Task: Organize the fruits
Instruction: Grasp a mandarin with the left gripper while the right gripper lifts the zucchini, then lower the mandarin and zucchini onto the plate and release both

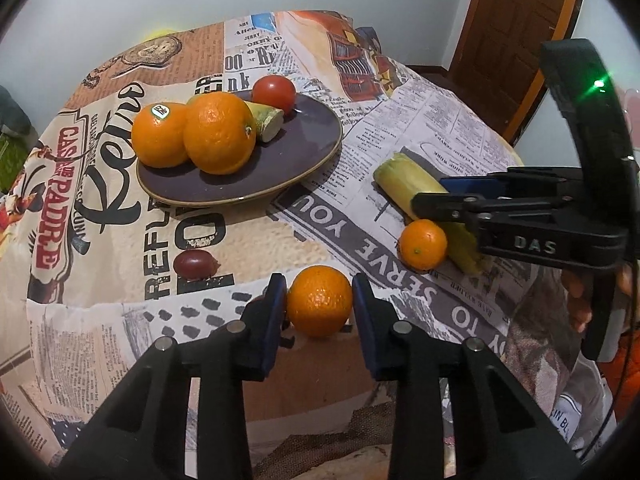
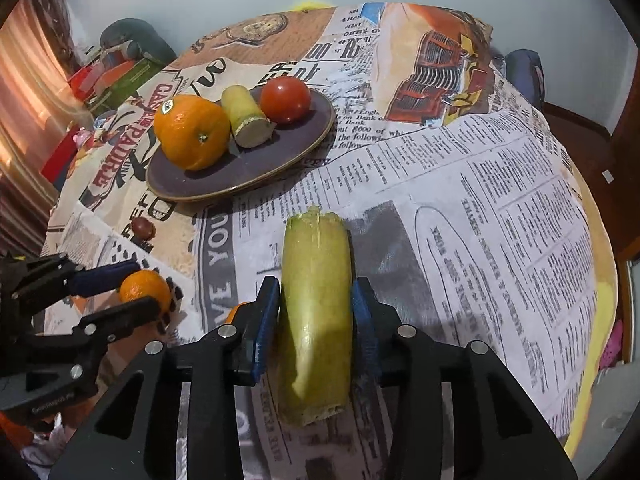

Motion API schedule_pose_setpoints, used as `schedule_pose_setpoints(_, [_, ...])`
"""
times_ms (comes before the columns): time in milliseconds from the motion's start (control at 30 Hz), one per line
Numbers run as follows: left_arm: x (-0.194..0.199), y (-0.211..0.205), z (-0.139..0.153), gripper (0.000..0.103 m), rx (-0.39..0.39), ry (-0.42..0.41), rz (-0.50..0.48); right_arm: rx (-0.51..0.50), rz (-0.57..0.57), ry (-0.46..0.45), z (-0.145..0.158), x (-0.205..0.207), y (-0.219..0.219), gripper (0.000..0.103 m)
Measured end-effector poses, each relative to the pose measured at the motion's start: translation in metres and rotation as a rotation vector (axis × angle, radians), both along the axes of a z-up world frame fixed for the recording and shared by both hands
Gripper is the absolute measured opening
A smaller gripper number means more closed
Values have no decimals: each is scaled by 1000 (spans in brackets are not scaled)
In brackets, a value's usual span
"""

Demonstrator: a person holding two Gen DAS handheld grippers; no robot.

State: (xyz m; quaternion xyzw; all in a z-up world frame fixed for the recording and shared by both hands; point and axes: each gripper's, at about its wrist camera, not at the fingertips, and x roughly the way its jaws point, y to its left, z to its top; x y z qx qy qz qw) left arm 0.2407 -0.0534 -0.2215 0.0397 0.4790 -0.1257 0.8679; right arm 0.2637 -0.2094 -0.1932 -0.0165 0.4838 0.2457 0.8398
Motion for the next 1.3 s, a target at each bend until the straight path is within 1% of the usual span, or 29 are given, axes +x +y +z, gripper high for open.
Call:
schedule_pose_setpoints(167, [-3, 5, 12, 33, -15, -31, 8, 15, -14, -7, 1, 1, -1, 34])
schedule_pose_setpoints(333, [-5, 17, 30, 33, -34, -69, 32, 22, -49, -35, 8, -6, -9, 34])
schedule_pose_setpoints(667, [-3, 49, 57, 33, -58, -131, 108, 75, -89, -141, 51, -18, -24, 32])
schedule_pose_setpoints(767, [1, 57, 60, 33, -57, -140, 126, 85, -90, -172, 61, -18, -21, 32])
schedule_pose_setpoints(1000, [16, 73, 63, 33, -50, -152, 159, 123, -64, -210, 77, -15, -7, 32])
schedule_pose_setpoints(1300, [45, 86, 54, 33, -58, -149, 189, 120, -41, -235, 84, 8, 21, 32])
